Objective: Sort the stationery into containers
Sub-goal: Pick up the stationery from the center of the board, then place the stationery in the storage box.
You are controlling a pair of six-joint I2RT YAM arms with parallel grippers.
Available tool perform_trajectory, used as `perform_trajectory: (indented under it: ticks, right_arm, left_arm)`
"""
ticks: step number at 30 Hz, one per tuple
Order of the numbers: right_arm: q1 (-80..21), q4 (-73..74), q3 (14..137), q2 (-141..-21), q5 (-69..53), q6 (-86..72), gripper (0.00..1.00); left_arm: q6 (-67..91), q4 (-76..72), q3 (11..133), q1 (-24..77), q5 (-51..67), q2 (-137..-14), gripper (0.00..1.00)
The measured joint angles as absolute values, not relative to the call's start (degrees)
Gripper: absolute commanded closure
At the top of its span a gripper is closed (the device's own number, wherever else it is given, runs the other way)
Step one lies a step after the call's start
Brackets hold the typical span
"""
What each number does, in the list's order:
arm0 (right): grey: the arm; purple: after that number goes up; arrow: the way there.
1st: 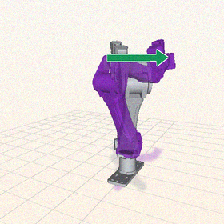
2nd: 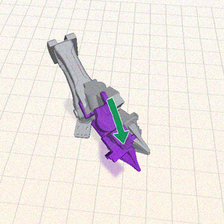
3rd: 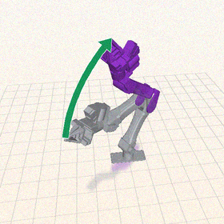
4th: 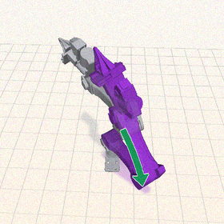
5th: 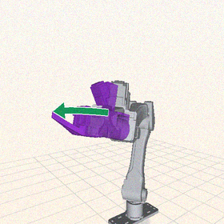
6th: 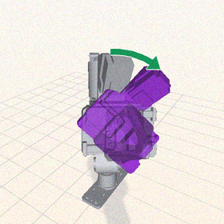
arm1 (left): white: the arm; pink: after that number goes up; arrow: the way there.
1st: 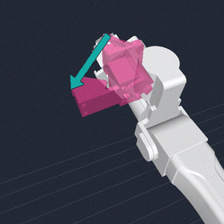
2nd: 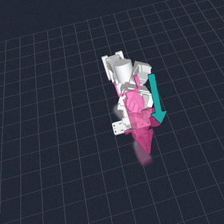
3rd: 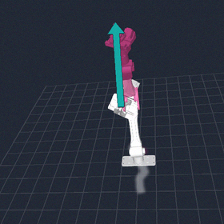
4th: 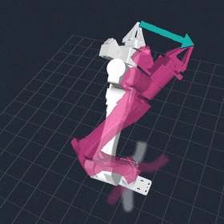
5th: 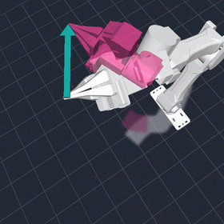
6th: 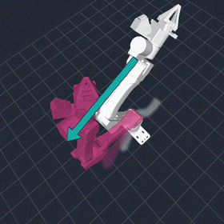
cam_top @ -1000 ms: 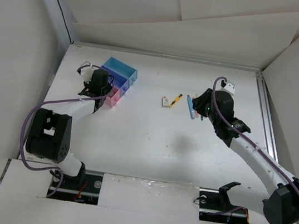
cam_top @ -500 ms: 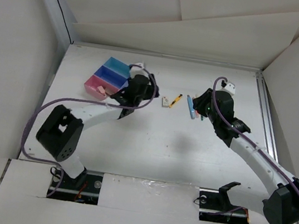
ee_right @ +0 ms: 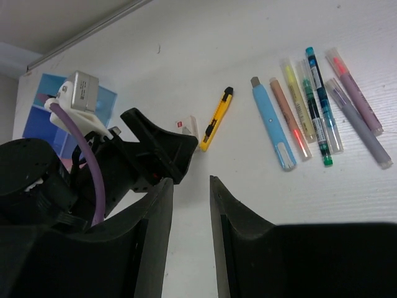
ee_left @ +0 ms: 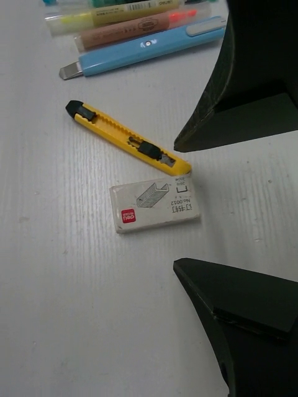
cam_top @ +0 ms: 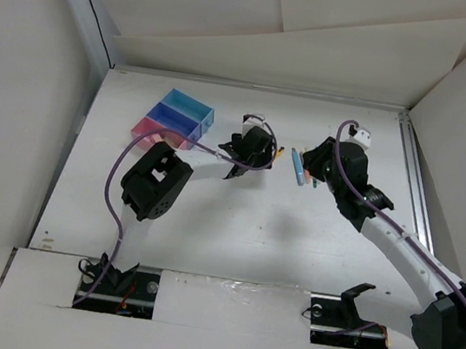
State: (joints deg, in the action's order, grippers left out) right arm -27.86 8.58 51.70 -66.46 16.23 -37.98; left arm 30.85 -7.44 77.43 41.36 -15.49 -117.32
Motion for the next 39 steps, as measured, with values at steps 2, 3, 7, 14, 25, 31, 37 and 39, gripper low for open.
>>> perform_trajectory:
  ticks: [2,3,7,14,25,31,37,39]
  right_arm:
    - [-27.8,8.6,51.7,-66.3,16.3,-38.0,0.64]
    - [-27.9,8.6,51.7,-66.3,16.3,-38.0,0.64]
    - [-27.8,8.6,51.7,-66.3,16.3,-38.0,0.64]
    - [-27.8,8.6,51.7,-66.3,16.3,-38.0,0.64]
    - [-27.8,8.6,51.7,-66.3,16.3,-38.0,0.64]
    - [-27.8,8.6,51.7,-66.3,16.2,-38.0,0.64]
    - [-27.8,8.6,51.7,-66.3,16.0,-38.0,0.64]
    - [-27.8,8.6,51.7,-66.3,15.8,-38.0,0.64]
  left_arm:
    - [30.9,-7.2,78.6,41.3,-16.7,-118.2,0.37]
    - [30.9,-7.1,79.3,41.3,-17.1,-118.6,0.39]
    - [30.8,-7.0,81.7,41.3,-18.5,-120.7,0.45]
    - [30.5,-6.3,84.7,41.3,-19.9,-124.2,0.60]
    - [30.7,-6.6,79.2,41.3,-22.8,-119.9,0.87]
    - [32.1,-7.6,67.8,37.5,-22.6,-102.3,0.87]
    - [35.7,-11.1,58.4,26.1,-24.7,-85.3,0.87]
    - [37.2,-11.6,54.4,22.6,-25.1,-81.9,0.87]
